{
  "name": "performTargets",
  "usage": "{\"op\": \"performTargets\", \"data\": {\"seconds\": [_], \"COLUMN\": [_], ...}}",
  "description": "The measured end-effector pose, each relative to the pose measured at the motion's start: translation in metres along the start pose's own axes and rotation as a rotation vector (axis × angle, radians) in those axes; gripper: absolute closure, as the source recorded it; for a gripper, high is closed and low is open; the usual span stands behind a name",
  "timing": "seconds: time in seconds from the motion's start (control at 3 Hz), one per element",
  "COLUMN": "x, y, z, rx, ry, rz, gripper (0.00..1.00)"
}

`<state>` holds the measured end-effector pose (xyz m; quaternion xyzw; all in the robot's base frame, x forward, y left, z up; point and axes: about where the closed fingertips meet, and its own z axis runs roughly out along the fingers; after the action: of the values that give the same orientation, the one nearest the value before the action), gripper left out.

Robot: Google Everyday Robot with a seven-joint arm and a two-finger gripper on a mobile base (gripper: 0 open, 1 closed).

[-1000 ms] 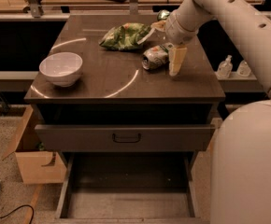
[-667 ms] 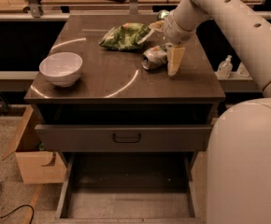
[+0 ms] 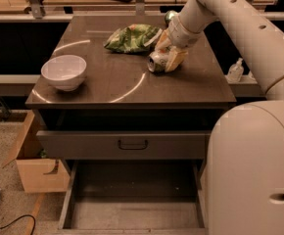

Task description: Place 7up can into middle drawer

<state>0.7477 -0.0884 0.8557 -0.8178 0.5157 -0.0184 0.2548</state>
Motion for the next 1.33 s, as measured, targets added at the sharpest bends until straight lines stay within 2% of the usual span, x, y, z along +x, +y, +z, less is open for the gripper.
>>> {"op": "performTargets", "data": {"seconds": [0.33,0.67,1.0,1.33], "x": [-0.004,-0.006,-0.021,-0.041], "y": [0.003,0.005,0.026,0.062], "z": [-0.002,-0.041,-0.134,-0.175], "rx": [-0.028,0.036,0.204,0.253], "ry": [-0.024,-0.023,0.049,0.103], "rz": [-0.004,0.073,0.261,0.395], "gripper": [0.7,0.95,1.0,1.0]}}
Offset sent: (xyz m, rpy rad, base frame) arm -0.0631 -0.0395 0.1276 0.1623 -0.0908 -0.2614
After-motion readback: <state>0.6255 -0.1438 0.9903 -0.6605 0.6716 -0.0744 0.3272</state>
